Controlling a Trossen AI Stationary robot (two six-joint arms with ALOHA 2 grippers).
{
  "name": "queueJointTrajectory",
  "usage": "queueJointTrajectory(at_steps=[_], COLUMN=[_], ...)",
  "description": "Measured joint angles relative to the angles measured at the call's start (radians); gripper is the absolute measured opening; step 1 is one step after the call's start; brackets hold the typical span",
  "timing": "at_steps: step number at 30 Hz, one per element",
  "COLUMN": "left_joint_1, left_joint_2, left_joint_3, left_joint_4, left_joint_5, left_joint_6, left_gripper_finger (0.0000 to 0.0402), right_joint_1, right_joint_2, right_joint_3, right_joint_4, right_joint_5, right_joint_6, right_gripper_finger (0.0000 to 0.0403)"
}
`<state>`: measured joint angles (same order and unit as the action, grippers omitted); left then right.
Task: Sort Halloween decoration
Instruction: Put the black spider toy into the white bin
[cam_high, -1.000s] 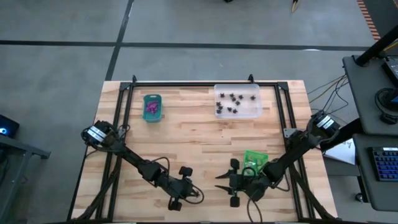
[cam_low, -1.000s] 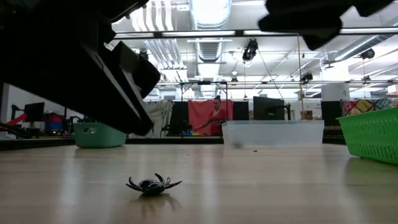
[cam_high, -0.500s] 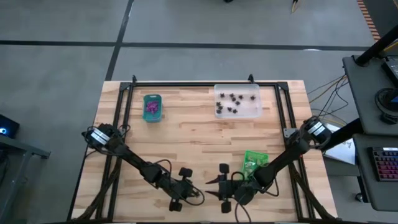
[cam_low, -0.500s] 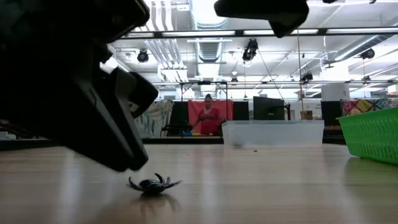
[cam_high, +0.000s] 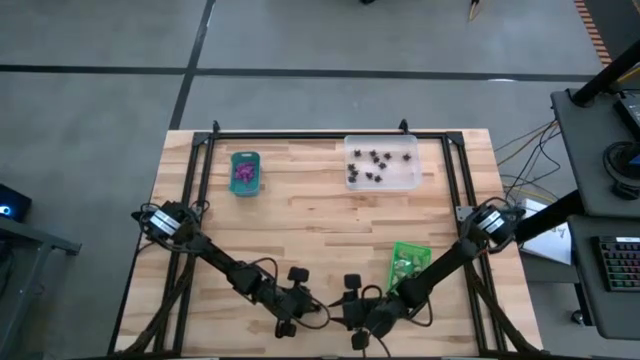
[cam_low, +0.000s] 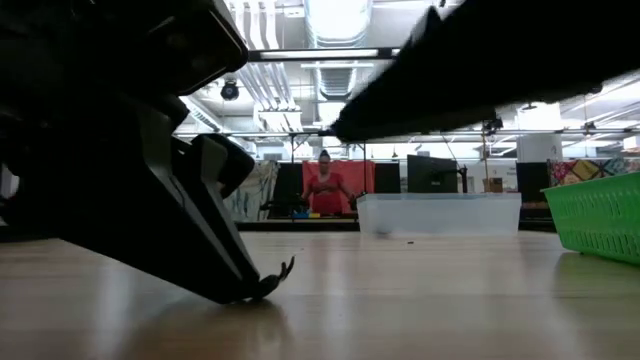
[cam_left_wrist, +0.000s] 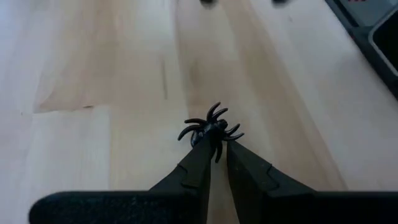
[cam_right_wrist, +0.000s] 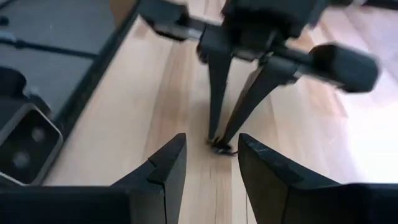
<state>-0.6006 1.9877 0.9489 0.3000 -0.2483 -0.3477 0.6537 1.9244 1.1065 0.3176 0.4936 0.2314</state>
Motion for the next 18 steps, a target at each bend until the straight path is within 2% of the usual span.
queueJointTrajectory(at_steps=[6, 18], left_joint_1=[0.003, 0.004], left_joint_2=[0.003, 0.003], left_joint_3=[-0.011, -0.02], left_joint_4=[0.006, 0.011], left_joint_5=[-0.015, -0.013], left_joint_6=[0.0, 0.0], left_gripper_finger=[0.0037, 0.0037], right_joint_1=[-0.005, -0.049], right_joint_2=[0.067, 0.167], right_joint_3=[0.009, 0.137], right_joint_4=[-0.003, -0.159], right_joint_5=[0.003, 0.033], right_joint_6=[-0.076, -0.254], right_gripper_finger=[0.0137, 0.0137])
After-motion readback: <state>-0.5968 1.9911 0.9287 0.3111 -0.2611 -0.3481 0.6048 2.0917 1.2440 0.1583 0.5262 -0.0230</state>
